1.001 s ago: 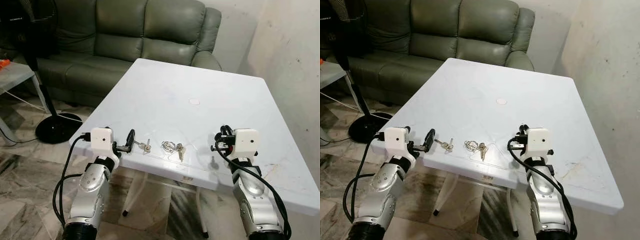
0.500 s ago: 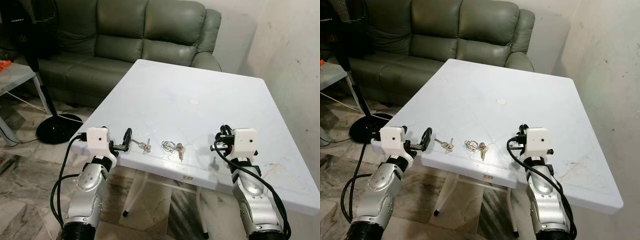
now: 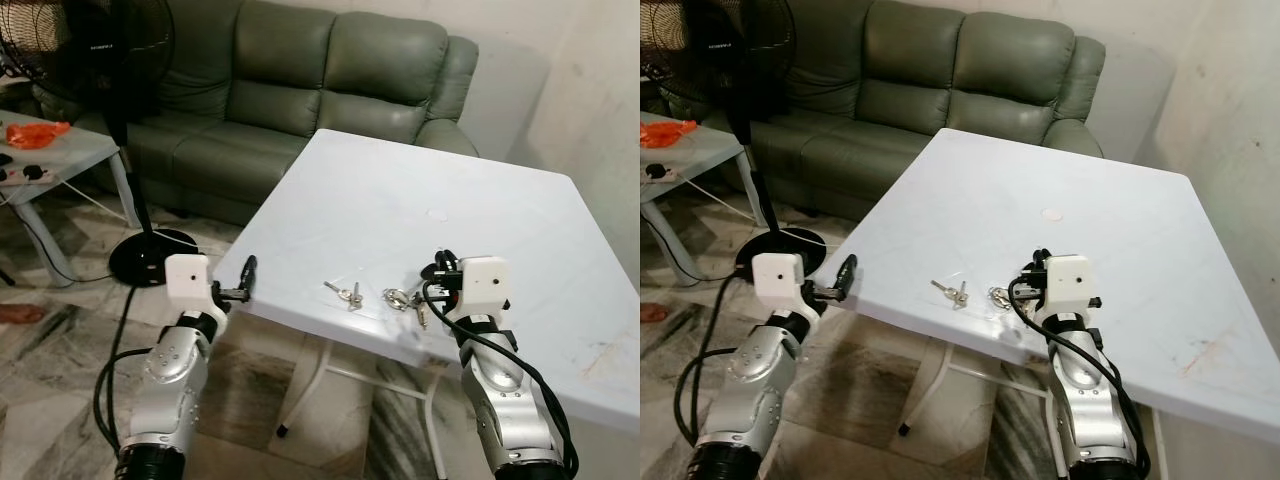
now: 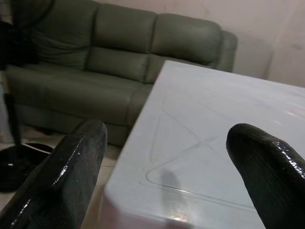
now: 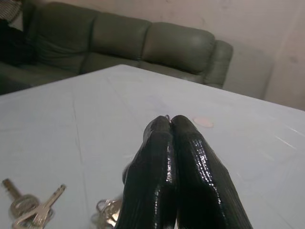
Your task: Hang keys on a hook
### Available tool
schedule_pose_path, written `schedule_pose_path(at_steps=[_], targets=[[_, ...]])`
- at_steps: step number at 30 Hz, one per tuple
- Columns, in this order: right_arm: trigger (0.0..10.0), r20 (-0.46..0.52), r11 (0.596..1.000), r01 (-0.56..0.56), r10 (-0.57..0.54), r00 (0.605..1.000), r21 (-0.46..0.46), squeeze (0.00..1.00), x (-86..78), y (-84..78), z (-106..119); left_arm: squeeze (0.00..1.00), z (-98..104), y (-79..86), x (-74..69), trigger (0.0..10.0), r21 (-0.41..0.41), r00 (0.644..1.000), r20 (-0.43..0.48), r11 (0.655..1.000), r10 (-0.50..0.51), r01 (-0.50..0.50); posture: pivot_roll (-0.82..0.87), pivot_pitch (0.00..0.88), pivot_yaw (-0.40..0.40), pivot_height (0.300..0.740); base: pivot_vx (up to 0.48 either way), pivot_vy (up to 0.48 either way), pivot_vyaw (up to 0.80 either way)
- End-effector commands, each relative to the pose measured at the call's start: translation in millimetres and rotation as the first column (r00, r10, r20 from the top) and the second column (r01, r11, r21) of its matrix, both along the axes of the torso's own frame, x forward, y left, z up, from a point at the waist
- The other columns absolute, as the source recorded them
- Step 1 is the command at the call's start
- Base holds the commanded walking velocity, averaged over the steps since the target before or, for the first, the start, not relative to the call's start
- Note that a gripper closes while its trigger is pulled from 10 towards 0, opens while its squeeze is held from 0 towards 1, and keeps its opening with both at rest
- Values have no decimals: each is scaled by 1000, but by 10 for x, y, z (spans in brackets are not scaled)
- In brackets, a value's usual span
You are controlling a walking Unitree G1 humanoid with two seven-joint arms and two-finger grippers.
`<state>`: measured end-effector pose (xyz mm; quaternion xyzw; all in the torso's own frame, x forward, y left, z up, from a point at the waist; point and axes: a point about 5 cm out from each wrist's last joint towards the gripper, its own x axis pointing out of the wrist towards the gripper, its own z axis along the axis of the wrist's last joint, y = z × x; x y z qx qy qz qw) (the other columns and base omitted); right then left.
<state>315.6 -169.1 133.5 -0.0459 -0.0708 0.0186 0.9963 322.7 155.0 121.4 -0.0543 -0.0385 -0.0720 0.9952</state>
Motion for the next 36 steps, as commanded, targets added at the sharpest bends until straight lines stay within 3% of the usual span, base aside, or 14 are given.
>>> schedule_pose_path(at_steps=[1,7,24,36], targets=[[10000,10,1000,10,-10,1000,-3,0,-3,-37,33,0,-21,-41,8,10000,1,1000,-13,1000,-15,15,24,16,-76,740,0,480,0],[10000,13,1000,7,-6,1000,-6,0,-4,-35,44,0,-20,-45,13,10000,-3,1000,-11,1000,-14,13,22,16,-77,740,0,466,0],[10000,-13,1000,15,-15,1000,6,0,-25,-62,9,0,-28,-39,2,10000,9,1000,-8,1000,-5,5,23,24,-74,740,0,0,0],[10000,-45,1000,18,-19,999,-9,0,-21,-69,-27,0,-31,-40,-6,10000,4,1000,-6,1000,2,-2,22,19,-79,740,0,0,-750]])
